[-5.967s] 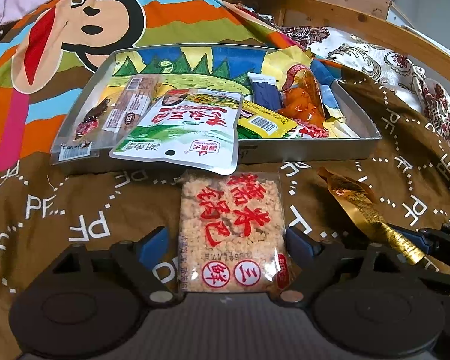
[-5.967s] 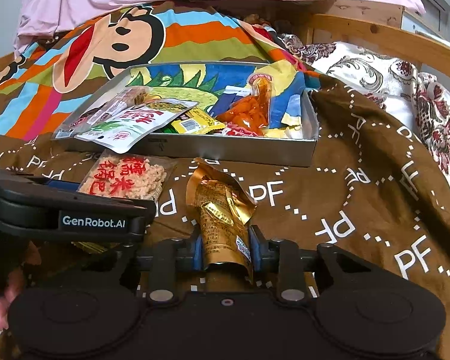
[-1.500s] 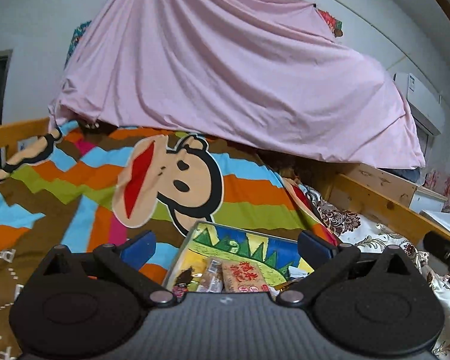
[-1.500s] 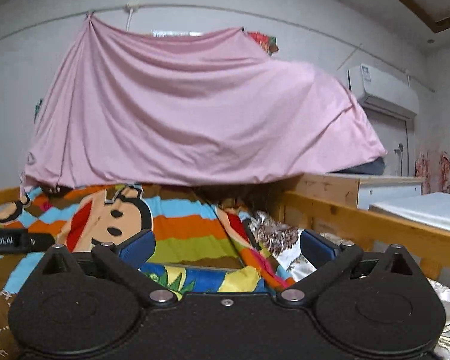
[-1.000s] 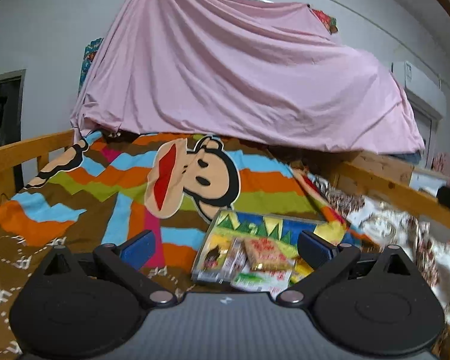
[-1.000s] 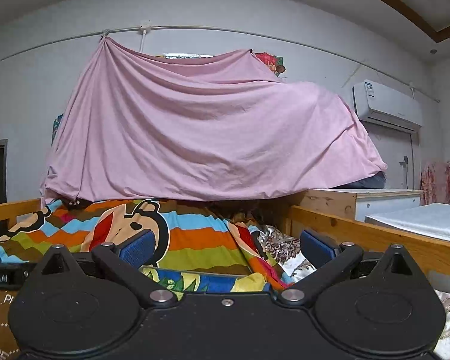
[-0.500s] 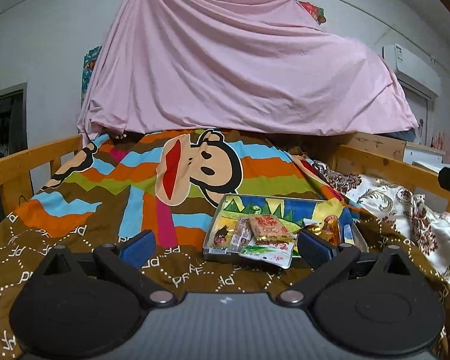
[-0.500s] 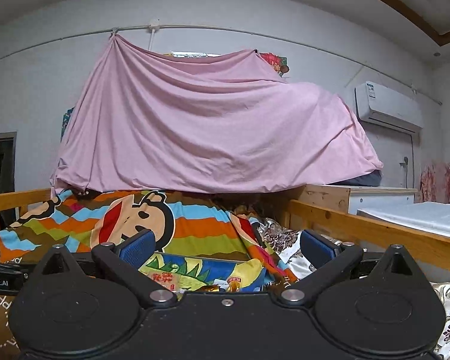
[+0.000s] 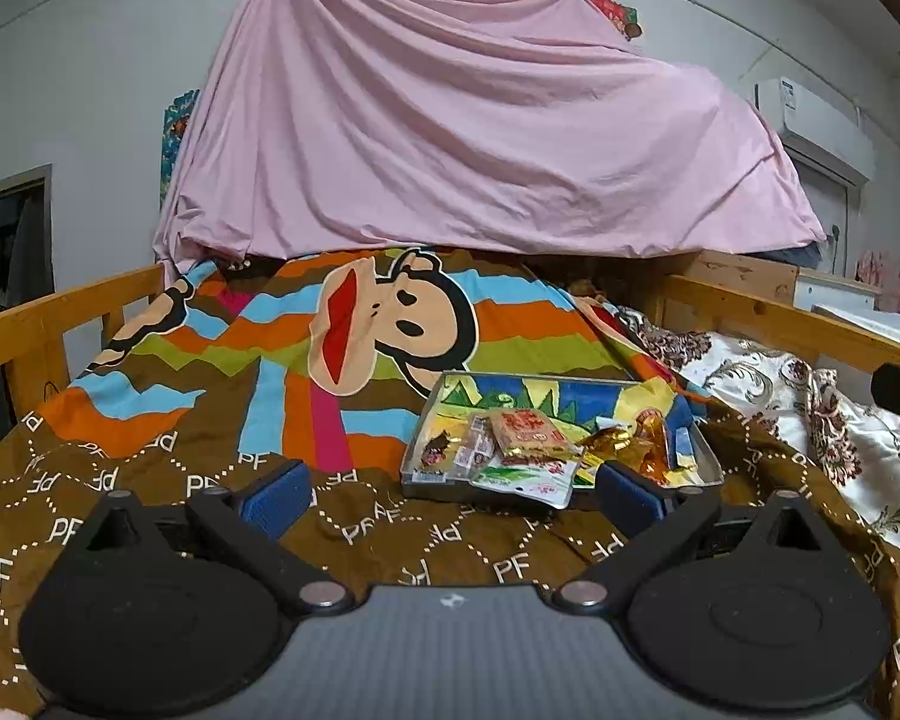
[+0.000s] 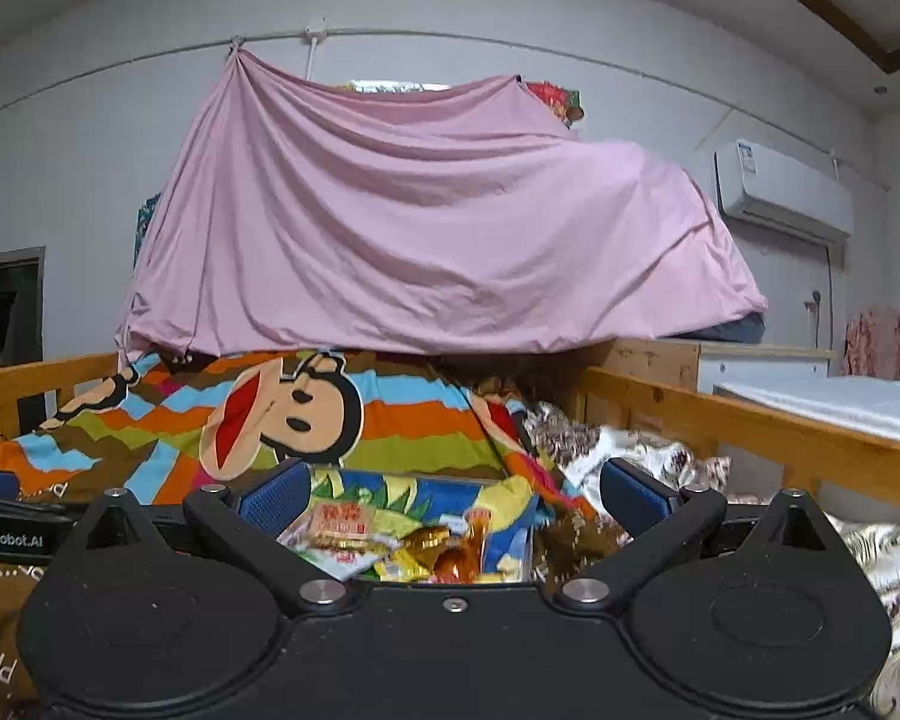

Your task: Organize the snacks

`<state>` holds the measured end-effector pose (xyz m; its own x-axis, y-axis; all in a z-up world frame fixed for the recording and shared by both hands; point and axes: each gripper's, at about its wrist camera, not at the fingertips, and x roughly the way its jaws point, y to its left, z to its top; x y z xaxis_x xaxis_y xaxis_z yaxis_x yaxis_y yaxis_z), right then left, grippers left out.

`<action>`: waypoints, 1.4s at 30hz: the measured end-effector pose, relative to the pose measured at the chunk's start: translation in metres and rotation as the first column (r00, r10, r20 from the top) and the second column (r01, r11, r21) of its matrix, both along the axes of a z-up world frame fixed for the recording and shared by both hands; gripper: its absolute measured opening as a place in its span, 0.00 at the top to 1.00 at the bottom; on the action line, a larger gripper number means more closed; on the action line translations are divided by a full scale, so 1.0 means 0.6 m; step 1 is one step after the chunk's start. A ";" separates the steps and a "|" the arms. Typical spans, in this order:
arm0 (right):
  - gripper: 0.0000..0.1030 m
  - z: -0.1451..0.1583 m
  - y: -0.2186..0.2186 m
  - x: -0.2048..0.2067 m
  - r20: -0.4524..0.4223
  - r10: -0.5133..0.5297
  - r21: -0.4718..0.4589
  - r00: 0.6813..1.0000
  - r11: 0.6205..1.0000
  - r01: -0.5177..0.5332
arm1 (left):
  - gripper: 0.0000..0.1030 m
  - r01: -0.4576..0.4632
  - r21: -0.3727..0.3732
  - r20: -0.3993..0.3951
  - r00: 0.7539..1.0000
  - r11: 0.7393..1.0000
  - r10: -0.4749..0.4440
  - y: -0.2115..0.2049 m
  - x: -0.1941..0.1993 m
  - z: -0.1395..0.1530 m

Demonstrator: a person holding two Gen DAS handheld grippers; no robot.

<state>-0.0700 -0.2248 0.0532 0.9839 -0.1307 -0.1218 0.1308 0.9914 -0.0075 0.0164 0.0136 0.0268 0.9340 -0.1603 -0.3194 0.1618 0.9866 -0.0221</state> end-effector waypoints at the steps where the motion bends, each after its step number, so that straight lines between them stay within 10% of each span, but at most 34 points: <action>1: 0.01 -0.002 -0.001 -0.004 -0.005 -0.004 0.006 1.000 1.000 0.004 | 0.01 0.004 0.003 -0.008 1.000 1.000 -0.004 -0.002 -0.001 -0.001; 22: 0.01 -0.029 0.005 -0.025 -0.166 -0.044 0.048 0.985 0.997 0.053 | 0.00 -0.098 -0.002 -0.172 0.981 0.995 0.096 0.021 -0.027 -0.018; 42: 0.01 -0.063 0.030 0.020 -0.321 -0.065 -0.020 0.945 0.998 0.062 | 0.00 -0.058 0.148 -0.211 0.973 0.987 0.089 -0.019 -0.021 -0.036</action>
<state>-0.0578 -0.2067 0.0155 0.8821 -0.1948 -0.4290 0.1830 0.9807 -0.0689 0.0038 0.0021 0.0051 0.8476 -0.0333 -0.5296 0.0955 0.9913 0.0904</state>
